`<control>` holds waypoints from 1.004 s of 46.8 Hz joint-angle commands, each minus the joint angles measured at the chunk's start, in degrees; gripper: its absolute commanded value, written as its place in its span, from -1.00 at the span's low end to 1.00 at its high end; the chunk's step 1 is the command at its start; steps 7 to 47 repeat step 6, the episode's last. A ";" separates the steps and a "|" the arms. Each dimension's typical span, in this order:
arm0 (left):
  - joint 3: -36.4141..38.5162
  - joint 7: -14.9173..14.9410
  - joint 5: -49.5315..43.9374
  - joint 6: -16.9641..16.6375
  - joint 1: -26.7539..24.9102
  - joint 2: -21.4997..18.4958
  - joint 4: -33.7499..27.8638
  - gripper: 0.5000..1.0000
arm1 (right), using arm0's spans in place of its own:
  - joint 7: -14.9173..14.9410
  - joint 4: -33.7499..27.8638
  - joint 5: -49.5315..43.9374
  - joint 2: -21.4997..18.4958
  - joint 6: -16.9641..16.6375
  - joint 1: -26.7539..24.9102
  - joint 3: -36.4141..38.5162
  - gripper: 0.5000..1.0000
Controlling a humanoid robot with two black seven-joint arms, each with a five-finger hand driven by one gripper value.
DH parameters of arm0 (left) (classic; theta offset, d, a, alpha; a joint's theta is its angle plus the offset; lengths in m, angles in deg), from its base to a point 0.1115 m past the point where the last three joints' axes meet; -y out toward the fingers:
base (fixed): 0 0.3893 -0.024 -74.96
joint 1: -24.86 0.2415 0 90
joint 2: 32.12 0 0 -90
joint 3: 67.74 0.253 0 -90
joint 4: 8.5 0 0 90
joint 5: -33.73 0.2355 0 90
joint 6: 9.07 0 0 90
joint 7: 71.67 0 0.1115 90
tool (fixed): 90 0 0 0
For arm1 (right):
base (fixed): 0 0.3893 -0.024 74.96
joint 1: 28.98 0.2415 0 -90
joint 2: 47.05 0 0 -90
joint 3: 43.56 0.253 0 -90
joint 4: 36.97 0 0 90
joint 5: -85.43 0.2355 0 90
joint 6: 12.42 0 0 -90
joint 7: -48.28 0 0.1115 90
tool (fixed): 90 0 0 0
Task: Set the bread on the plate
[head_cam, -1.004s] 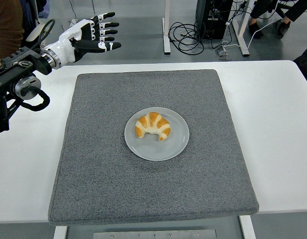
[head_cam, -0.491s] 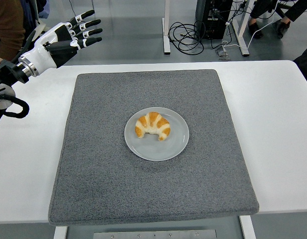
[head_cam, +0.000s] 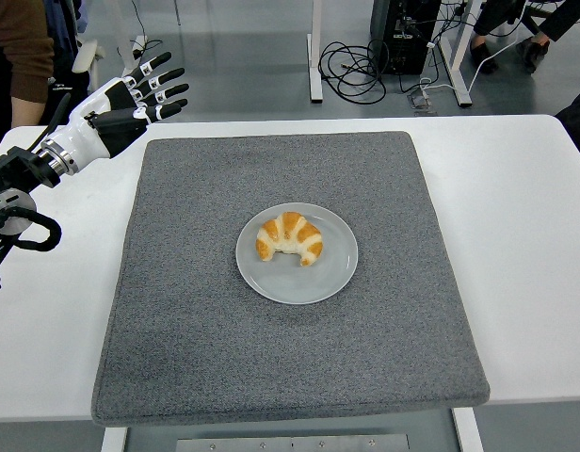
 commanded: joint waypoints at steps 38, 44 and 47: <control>-0.06 0.06 -0.01 0.02 0.00 0.01 0.00 0.87 | 0.00 0.10 0.00 0.00 0.01 0.00 -0.09 1.00; -0.06 0.06 -0.01 0.02 0.00 0.01 0.00 0.87 | 0.00 0.10 0.00 0.00 0.01 0.00 -0.09 1.00; -0.06 0.06 -0.01 0.02 0.00 0.01 0.00 0.87 | 0.00 0.10 0.00 0.00 0.01 0.00 -0.09 1.00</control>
